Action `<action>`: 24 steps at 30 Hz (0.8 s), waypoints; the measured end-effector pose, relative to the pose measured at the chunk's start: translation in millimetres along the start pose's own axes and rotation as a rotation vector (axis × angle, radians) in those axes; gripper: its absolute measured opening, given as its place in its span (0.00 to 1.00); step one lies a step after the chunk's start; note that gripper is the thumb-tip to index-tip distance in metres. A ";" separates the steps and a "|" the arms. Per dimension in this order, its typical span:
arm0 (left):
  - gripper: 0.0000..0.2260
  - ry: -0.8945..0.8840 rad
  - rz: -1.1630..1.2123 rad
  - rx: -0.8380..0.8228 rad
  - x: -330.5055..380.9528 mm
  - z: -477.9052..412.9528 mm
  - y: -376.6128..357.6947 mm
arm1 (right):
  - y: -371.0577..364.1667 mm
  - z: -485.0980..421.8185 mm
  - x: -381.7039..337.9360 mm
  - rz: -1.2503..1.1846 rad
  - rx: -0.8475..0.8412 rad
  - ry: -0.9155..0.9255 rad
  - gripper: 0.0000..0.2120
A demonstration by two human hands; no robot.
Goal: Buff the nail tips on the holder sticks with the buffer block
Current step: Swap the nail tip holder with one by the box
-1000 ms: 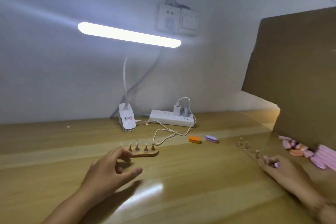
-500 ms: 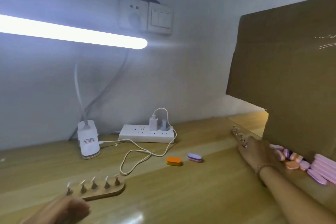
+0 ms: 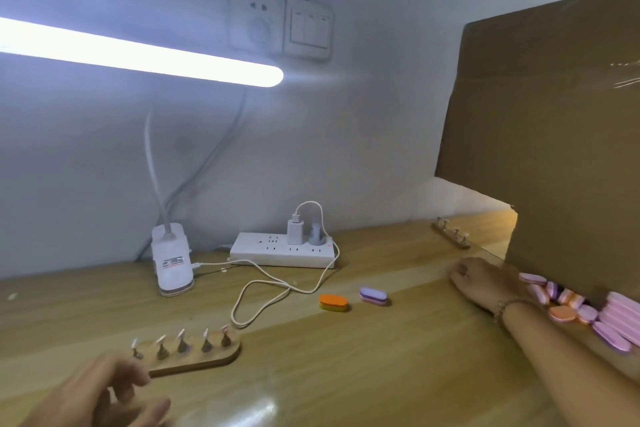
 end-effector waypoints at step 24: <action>0.11 -0.095 -0.051 -0.217 27.9 15.0 65.5 | -111.1 218.4 -221.8 -0.370 -0.210 0.489 0.17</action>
Point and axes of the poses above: each hand's wrist, its own z-axis away from the middle knuckle, its own y-axis out of the back of the hand, x = y × z, the point moved 2 cm from there along -z, towards the middle knuckle, and after that the axes turned 14 degrees about -z, right-handed, at the moved point
